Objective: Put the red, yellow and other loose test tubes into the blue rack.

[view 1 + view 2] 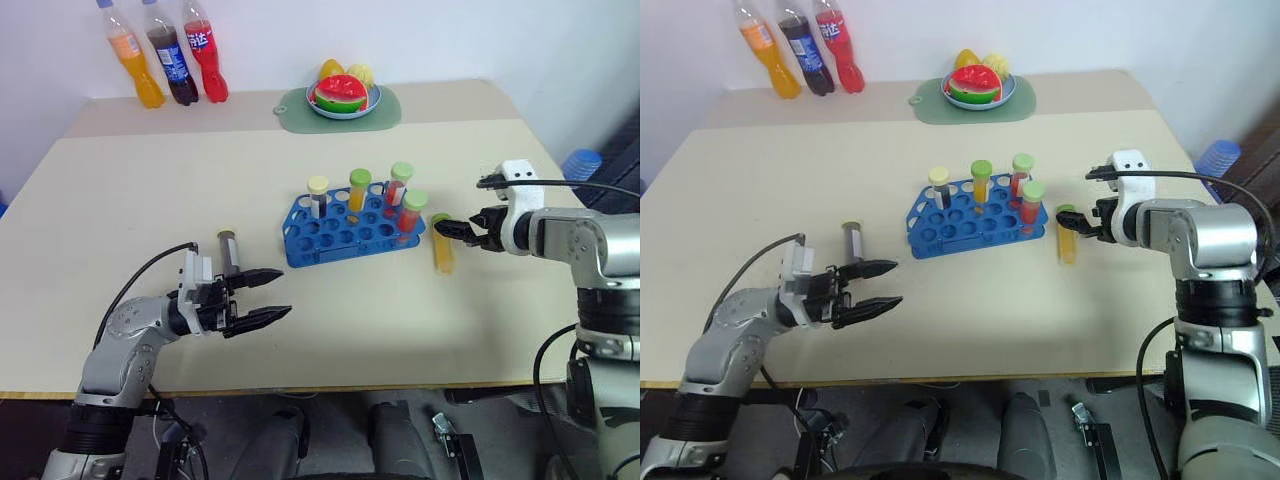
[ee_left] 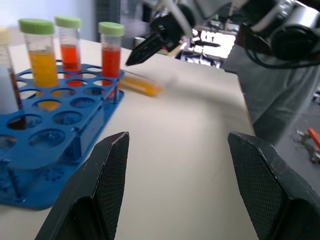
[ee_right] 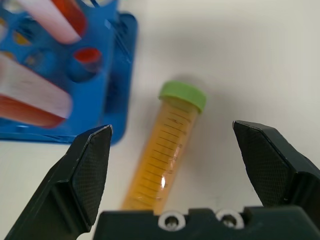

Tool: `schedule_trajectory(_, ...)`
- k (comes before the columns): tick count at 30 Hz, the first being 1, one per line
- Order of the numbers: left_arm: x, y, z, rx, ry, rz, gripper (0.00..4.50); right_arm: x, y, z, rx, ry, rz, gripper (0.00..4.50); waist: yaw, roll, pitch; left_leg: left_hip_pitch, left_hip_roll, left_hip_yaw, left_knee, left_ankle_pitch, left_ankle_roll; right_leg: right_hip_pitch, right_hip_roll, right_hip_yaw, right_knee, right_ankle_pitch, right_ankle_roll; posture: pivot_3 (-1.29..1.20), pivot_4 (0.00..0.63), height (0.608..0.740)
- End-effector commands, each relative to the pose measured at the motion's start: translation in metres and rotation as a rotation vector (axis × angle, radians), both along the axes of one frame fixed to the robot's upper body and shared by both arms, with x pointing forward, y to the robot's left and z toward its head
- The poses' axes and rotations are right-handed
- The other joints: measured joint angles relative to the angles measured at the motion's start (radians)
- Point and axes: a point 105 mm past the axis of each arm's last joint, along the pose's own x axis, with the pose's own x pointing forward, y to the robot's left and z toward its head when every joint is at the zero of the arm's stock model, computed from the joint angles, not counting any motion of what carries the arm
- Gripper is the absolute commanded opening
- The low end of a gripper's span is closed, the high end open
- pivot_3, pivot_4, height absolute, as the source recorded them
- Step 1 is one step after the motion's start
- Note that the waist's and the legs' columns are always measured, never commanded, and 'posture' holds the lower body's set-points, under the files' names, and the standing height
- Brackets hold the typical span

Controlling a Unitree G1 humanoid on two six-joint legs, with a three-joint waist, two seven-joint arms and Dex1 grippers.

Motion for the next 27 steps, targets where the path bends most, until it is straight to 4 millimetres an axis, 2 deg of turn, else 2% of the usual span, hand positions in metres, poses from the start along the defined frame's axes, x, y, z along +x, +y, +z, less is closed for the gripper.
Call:
schedule_trajectory(1, -0.004, -0.005, 0.009, 0.016, -0.058, -0.030, 3.25, 0.010, -0.002, 0.007, -0.016, -0.019, 0.008, 4.24, 0.000, 0.000, 0.000, 0.000, 0.000, 0.000, 0.000, 0.000, 0.000, 0.000, 0.000, 0.000, 0.000, 0.000, 0.000, 0.00, 0.150, 0.740)
schedule_trajectory(7, -0.005, -0.005, 0.008, 0.017, -0.054, -0.021, 3.25, 0.027, 0.000, -0.006, -0.049, 0.008, 0.013, 4.24, -0.003, 0.000, 0.000, 0.000, 0.000, 0.000, 0.000, 0.000, 0.000, 0.000, 0.000, 0.000, 0.000, 0.000, 0.000, 0.00, 0.150, 0.740)
schedule_trajectory(8, -0.005, -0.005, 0.007, 0.017, -0.052, -0.020, 3.25, 0.028, 0.001, -0.010, -0.065, 0.015, 0.024, 4.02, -0.003, 0.000, 0.000, 0.000, 0.000, 0.000, 0.000, 0.000, 0.000, 0.000, 0.000, 0.000, 0.000, 0.000, 0.000, 0.00, 0.150, 0.740)
schedule_trajectory(10, -0.005, -0.005, 0.007, 0.017, -0.050, -0.018, 3.25, 0.027, 0.001, -0.016, -0.109, 0.028, 0.057, 3.42, -0.002, 0.000, 0.000, 0.000, 0.000, 0.000, 0.000, 0.000, -0.001, 0.000, 0.000, 0.000, 0.000, 0.000, 0.000, 0.00, 0.150, 0.740)
schedule_trajectory(15, -0.003, -0.004, 0.008, 0.016, -0.050, -0.010, 3.25, 0.022, -0.004, -0.023, -0.189, 0.041, 0.117, 0.90, -0.003, 0.000, 0.000, 0.000, 0.000, 0.000, 0.000, 0.000, 0.000, 0.000, 0.000, 0.000, 0.001, 0.000, 0.000, 0.00, 0.150, 0.740)
schedule_trajectory(18, -0.002, -0.004, 0.007, 0.016, -0.050, -0.009, 3.25, 0.017, -0.016, -0.019, -0.264, 0.018, 0.156, 0.81, 0.000, 0.000, 0.000, 0.000, 0.000, 0.000, 0.000, 0.000, 0.000, 0.000, 0.000, 0.000, 0.001, 0.000, 0.000, 0.00, 0.150, 0.740)
schedule_trajectory(23, 0.001, -0.007, 0.008, 0.008, -0.053, -0.012, 3.25, -0.003, -0.052, -0.004, -0.421, -0.069, 0.198, 0.81, 0.022, 0.000, 0.000, 0.000, -0.001, 0.000, 0.000, 0.000, 0.000, 0.000, 0.000, 0.000, 0.000, 0.000, 0.000, 0.00, 0.150, 0.740)
schedule_trajectory(25, 0.002, -0.008, 0.008, 0.006, -0.055, -0.014, 3.25, -0.016, -0.057, 0.001, -0.435, -0.089, 0.237, 0.81, 0.025, 0.000, 0.000, 0.000, -0.001, 0.000, 0.000, 0.000, 0.000, 0.000, 0.000, 0.000, 0.000, 0.000, 0.000, 0.00, 0.150, 0.740)
schedule_trajectory(27, 0.003, -0.008, 0.008, 0.005, -0.054, -0.016, 3.25, -0.037, -0.051, 0.005, -0.446, -0.120, 0.347, 0.81, 0.026, 0.000, 0.000, 0.000, -0.001, 0.000, 0.000, 0.000, 0.000, 0.000, 0.000, 0.000, 0.000, 0.000, 0.000, 0.00, 0.150, 0.740)
